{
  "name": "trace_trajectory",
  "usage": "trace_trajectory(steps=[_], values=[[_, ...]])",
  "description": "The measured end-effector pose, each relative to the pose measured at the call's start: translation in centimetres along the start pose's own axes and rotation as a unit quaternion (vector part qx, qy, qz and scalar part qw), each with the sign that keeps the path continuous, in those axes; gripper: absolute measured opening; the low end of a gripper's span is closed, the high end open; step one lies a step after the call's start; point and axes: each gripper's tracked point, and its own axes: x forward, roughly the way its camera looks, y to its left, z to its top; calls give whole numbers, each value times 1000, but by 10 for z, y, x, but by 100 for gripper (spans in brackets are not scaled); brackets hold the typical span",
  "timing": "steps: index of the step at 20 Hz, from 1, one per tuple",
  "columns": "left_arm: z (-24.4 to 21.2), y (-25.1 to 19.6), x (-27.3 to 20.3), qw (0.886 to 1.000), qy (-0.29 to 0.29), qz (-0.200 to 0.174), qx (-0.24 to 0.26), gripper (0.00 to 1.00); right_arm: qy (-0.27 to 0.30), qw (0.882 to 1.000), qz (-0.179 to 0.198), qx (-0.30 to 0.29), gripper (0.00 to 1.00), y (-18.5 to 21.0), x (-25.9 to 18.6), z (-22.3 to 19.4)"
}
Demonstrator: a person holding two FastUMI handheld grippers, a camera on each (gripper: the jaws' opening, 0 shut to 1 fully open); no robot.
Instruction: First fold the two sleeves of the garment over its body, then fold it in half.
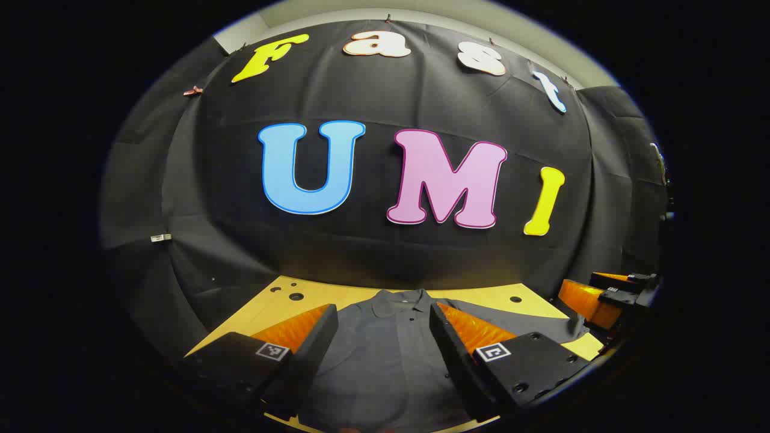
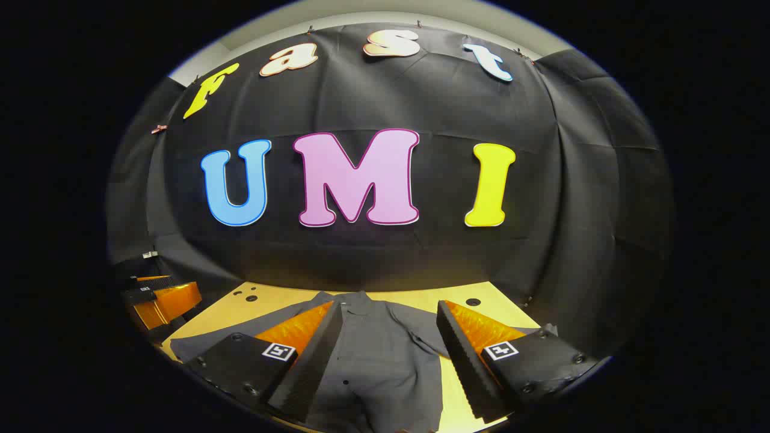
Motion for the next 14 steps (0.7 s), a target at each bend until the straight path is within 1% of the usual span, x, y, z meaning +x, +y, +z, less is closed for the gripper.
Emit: trace_trajectory(steps=[3,7,13,14], values=[[-1,-3,2,1000,-2,-2,3,96,-2,1000,13,3,97,5,1,0],[-2,-1,3,1000,-1,3,10,97,-10,1000,11,-16,98,-1,8,3],[-5,7,8,1000,-2,25,11,97,-9,1000,2,-1,98,-18,20,4],[-4,9,7,1000,-1,28,9,94,-9,1000,3,3,98,-20,23,6]])
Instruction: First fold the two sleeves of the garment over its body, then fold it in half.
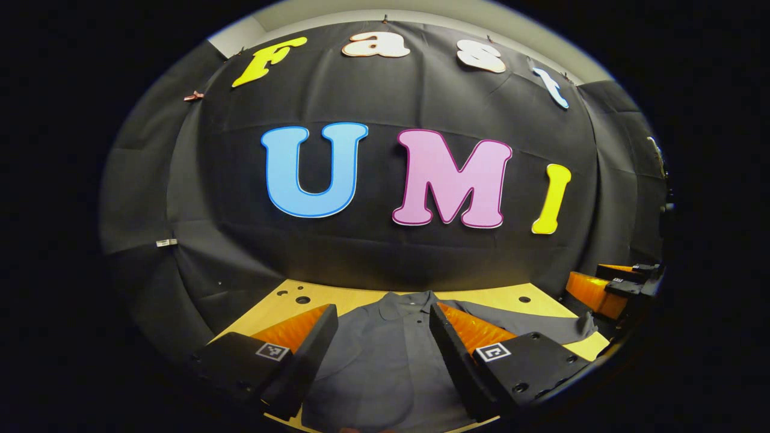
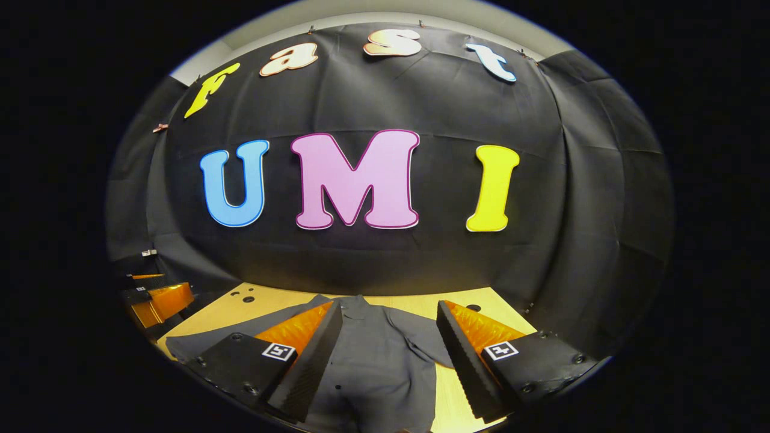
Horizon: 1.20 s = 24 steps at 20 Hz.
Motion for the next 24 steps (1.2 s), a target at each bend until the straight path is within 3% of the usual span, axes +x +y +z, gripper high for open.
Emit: trace_trajectory(steps=[8,14,19,24], values=[[1,-1,-4,1000,-6,27,0,97,48,999,3,21,98,-28,22,-20],[-12,-11,-8,999,6,49,4,97,93,994,-45,27,98,-102,45,-49],[-24,-33,-9,998,27,48,20,97,153,981,-107,49,97,-177,60,-91],[-31,-62,-3,998,54,36,-5,96,219,962,-142,76,98,-233,62,-141]])
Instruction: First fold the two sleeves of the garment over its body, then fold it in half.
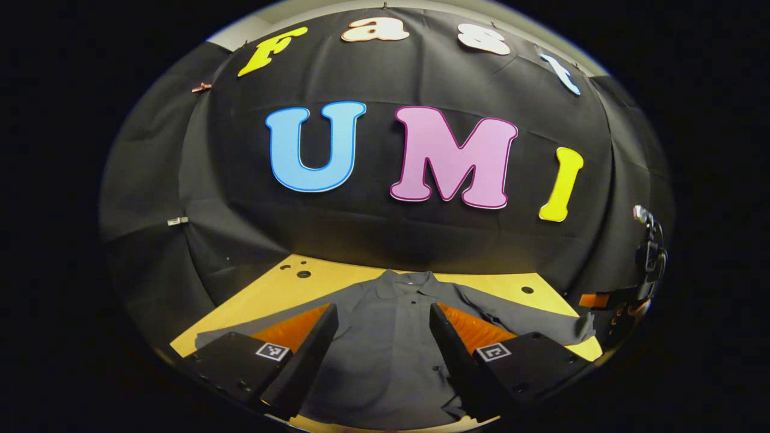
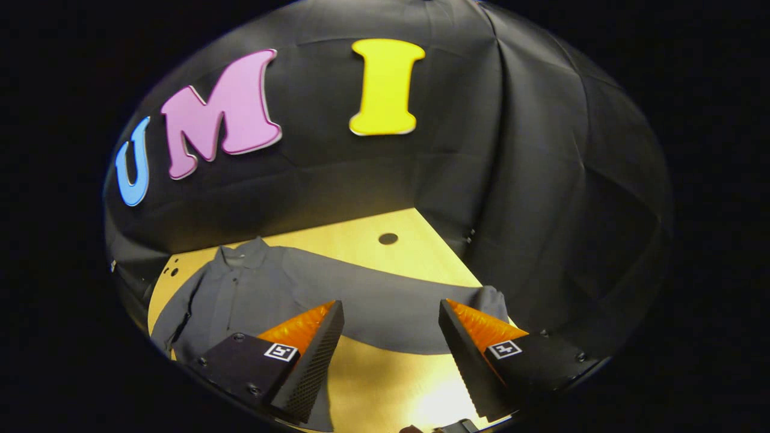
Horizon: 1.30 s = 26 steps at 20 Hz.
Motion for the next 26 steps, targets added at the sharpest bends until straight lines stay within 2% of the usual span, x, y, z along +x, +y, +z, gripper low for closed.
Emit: trace_trajectory(steps=[4,8,11,17,22,26], values=[[-3,-22,4,999,13,-20,24,97,40,998,-20,40,98,-41,30,-23],[0,-40,2,998,19,-39,35,96,78,995,-51,27,98,-81,57,-50],[-6,-43,1,998,25,-45,43,97,100,992,-62,47,99,-95,74,-63],[-17,-29,4,998,46,-27,39,97,137,984,-95,55,99,-128,111,-91],[-28,-18,5,997,65,-10,29,97,158,978,-113,74,99,-136,133,-104],[-31,-14,7,997,69,-3,28,97,175,976,-113,56,99,-137,139,-117]])
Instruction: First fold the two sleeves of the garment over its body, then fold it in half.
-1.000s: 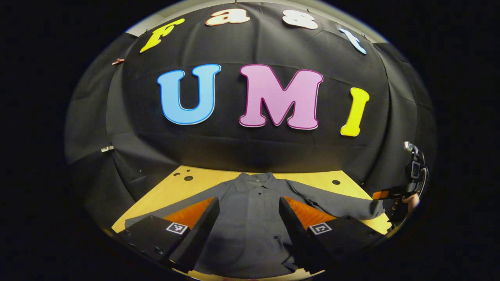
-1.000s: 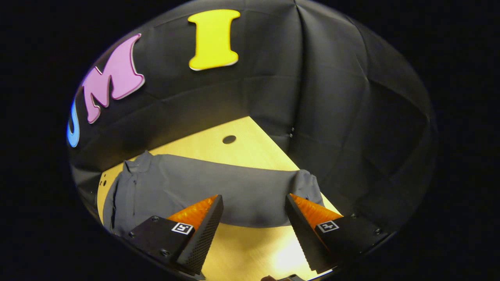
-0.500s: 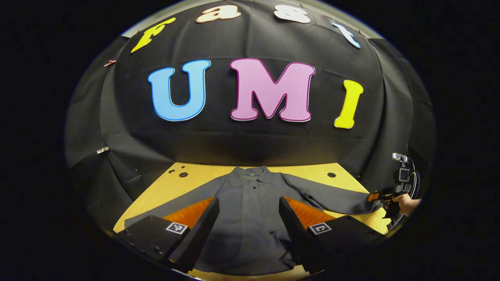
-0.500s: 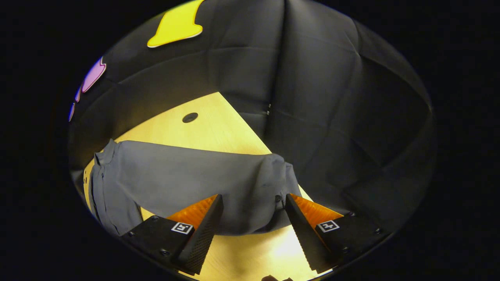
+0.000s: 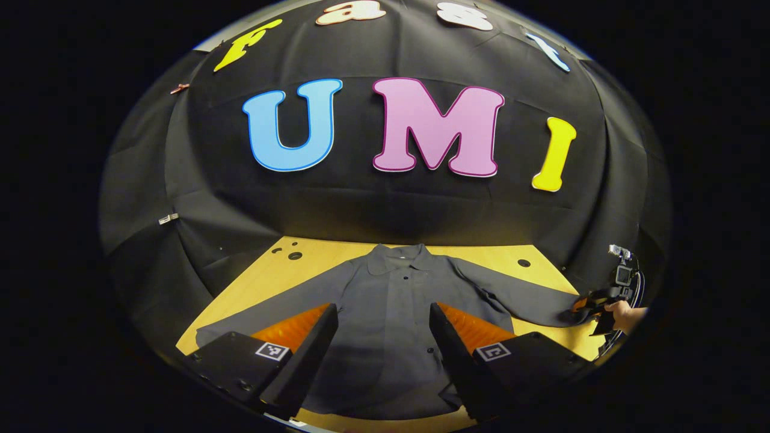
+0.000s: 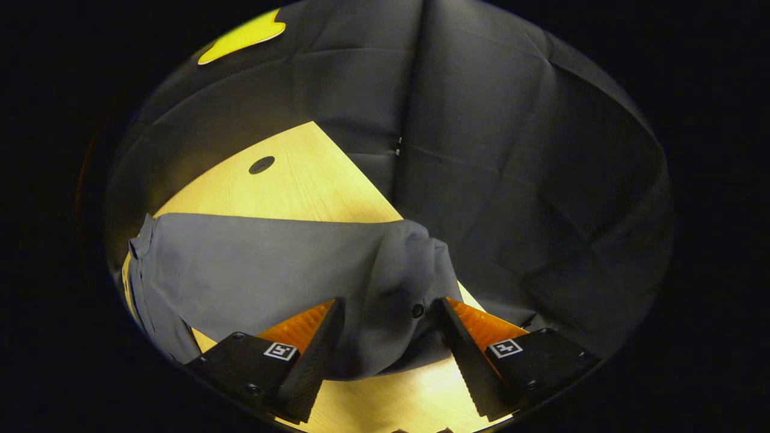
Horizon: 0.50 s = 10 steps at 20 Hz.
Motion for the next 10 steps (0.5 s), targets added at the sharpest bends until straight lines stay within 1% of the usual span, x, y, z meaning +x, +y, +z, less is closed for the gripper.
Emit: trace_trajectory(steps=[4,6,7,8,10], values=[[-2,-2,-1,1000,2,1,-4,97,4,1000,4,5,99,4,-1,2],[-4,-2,-2,1000,1,3,-6,97,2,1000,13,-8,68,7,-1,1],[-6,-2,-2,1000,3,3,-7,97,-2,1000,10,-16,53,6,-1,2],[-7,-1,-2,1000,5,3,-9,97,-3,999,25,-21,37,14,0,0],[-8,-1,-4,1000,5,3,-12,97,-10,999,34,-32,14,21,-2,0]])
